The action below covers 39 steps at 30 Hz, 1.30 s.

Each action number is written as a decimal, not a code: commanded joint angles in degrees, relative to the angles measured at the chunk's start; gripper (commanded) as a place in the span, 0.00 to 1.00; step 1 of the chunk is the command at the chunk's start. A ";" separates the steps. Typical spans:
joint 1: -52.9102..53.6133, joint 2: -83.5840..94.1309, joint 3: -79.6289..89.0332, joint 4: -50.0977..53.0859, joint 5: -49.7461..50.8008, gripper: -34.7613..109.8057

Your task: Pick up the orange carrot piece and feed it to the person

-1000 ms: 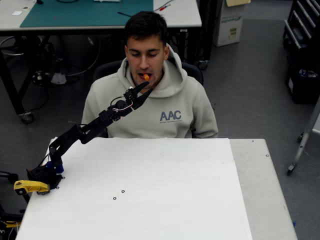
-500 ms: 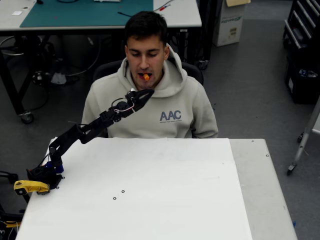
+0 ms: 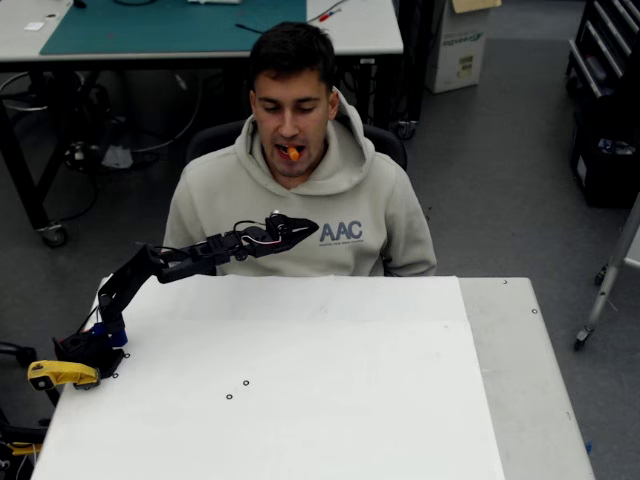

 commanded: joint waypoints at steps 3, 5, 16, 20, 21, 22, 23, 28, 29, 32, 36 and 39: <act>1.14 19.69 11.78 -1.41 11.51 0.22; 1.14 23.20 16.08 -1.41 15.47 0.22; 0.53 39.90 41.31 -0.70 30.15 0.22; 0.26 46.14 51.59 -0.70 34.01 0.22; 0.18 47.90 54.32 -0.70 35.24 0.22; 0.18 49.57 57.04 -0.70 36.47 0.22; 0.09 51.24 59.68 -0.70 37.79 0.22; -2.20 59.50 72.60 -0.62 45.09 0.22; -2.46 61.00 75.23 -0.62 46.58 0.22; -3.60 65.83 82.88 -0.62 51.15 0.22; -6.06 72.86 92.99 -0.62 56.87 0.22; -8.09 78.84 100.37 -0.62 60.29 0.22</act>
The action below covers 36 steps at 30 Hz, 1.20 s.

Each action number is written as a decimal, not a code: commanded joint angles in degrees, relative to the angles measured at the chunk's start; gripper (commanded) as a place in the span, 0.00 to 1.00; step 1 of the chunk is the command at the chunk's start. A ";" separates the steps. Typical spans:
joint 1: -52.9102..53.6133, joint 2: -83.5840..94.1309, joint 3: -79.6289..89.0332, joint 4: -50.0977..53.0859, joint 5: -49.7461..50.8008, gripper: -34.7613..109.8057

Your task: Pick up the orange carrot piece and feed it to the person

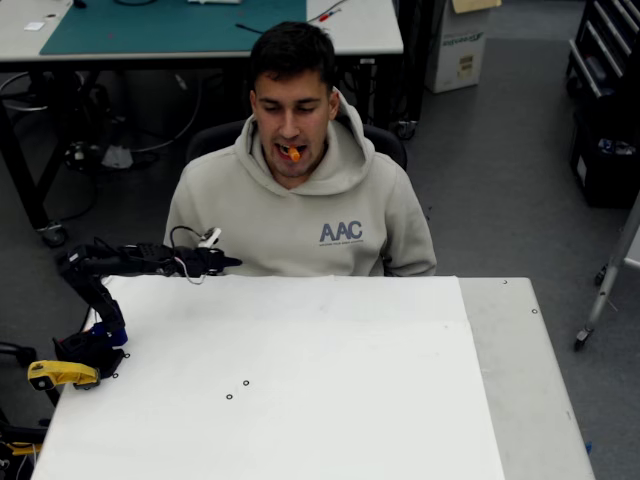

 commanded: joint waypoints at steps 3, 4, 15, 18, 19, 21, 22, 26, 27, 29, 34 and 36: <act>-2.55 16.79 12.22 -0.53 5.80 0.22; -3.16 18.81 14.33 -0.53 6.50 0.22; -8.35 36.04 34.01 -0.44 8.35 0.22; -8.35 38.06 35.33 1.93 8.70 0.22; -8.35 38.67 35.60 3.69 8.79 0.22; -8.44 40.43 35.68 8.53 8.79 0.22; -8.44 41.75 35.60 11.16 8.79 0.22; -8.44 49.22 35.60 22.59 8.88 0.22; -8.44 51.59 35.60 25.40 8.88 0.22; -8.53 56.25 35.60 31.03 8.88 0.22; -10.81 64.69 35.60 44.47 8.88 0.22; -13.27 66.88 35.42 48.78 8.88 0.22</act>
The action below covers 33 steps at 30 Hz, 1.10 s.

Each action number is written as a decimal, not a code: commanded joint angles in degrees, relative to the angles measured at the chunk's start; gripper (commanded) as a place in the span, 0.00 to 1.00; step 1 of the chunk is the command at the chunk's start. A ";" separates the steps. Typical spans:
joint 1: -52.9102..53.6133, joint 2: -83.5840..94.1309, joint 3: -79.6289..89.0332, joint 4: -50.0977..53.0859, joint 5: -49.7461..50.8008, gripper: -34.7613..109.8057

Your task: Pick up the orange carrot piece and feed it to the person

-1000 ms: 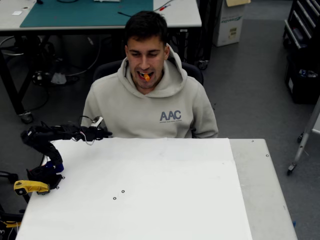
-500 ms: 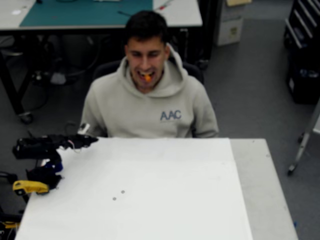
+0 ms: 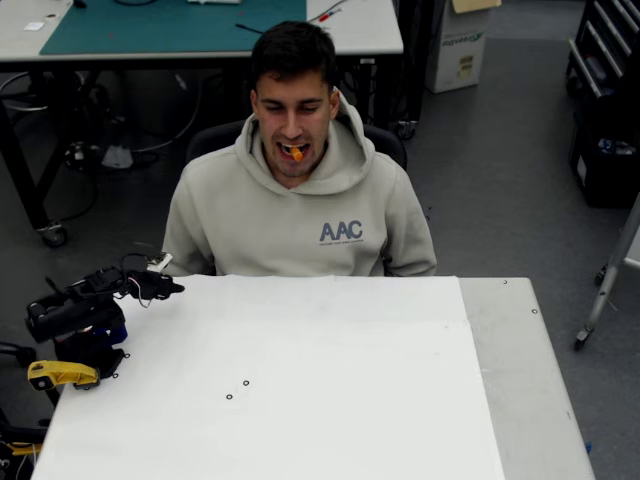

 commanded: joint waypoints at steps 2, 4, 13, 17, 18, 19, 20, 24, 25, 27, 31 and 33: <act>-4.66 6.15 -1.14 9.32 0.09 0.22; -5.62 6.59 -2.46 11.51 0.09 0.22; -5.71 6.86 -4.22 18.81 -0.44 0.22; -5.71 7.12 -4.22 18.81 -0.62 0.22; -5.71 7.12 -4.22 18.81 -0.62 0.22; -5.71 7.12 -4.22 18.81 -0.62 0.22; -5.71 7.12 -4.22 18.81 -0.62 0.22; -5.71 7.21 -4.22 18.98 -0.62 0.22; -5.62 7.29 -4.22 19.16 -0.62 0.22; -5.54 6.86 -4.22 19.25 -0.44 0.22; -5.45 6.77 -4.22 19.16 -0.44 0.22; -5.45 6.77 -4.22 19.16 -0.44 0.22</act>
